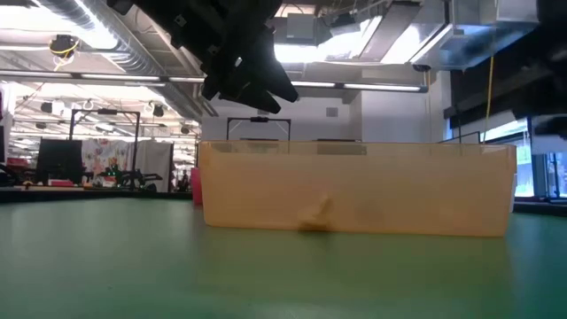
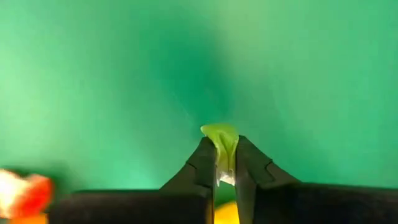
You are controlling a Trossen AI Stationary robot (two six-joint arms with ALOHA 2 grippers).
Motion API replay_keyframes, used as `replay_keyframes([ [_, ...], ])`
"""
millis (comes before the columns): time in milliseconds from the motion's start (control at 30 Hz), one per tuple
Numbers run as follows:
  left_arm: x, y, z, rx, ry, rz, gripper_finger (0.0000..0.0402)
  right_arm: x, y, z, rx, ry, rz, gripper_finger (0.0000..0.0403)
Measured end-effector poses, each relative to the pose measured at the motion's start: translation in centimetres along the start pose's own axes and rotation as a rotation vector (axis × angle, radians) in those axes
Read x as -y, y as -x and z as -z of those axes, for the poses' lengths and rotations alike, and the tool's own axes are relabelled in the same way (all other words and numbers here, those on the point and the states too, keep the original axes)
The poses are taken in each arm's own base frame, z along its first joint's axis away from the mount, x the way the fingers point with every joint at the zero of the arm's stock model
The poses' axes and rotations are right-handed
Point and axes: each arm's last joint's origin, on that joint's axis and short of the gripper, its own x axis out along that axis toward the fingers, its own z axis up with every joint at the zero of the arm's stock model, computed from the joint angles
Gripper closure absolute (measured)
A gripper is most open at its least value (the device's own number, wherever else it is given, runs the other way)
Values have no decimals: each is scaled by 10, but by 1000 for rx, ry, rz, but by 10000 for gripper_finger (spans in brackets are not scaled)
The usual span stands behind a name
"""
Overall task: Sort produce into baskets
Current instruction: Put the green mushroom into the orange bin
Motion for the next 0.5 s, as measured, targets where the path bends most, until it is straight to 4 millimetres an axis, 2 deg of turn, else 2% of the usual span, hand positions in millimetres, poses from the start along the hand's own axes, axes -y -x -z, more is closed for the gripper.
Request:
replay_keyframes([
  [300,0,0,0,0,0,0,176,-23,54,-32,400,99,50,352],
  [500,0,0,0,0,0,0,176,-35,65,-50,674,175,82,350],
])
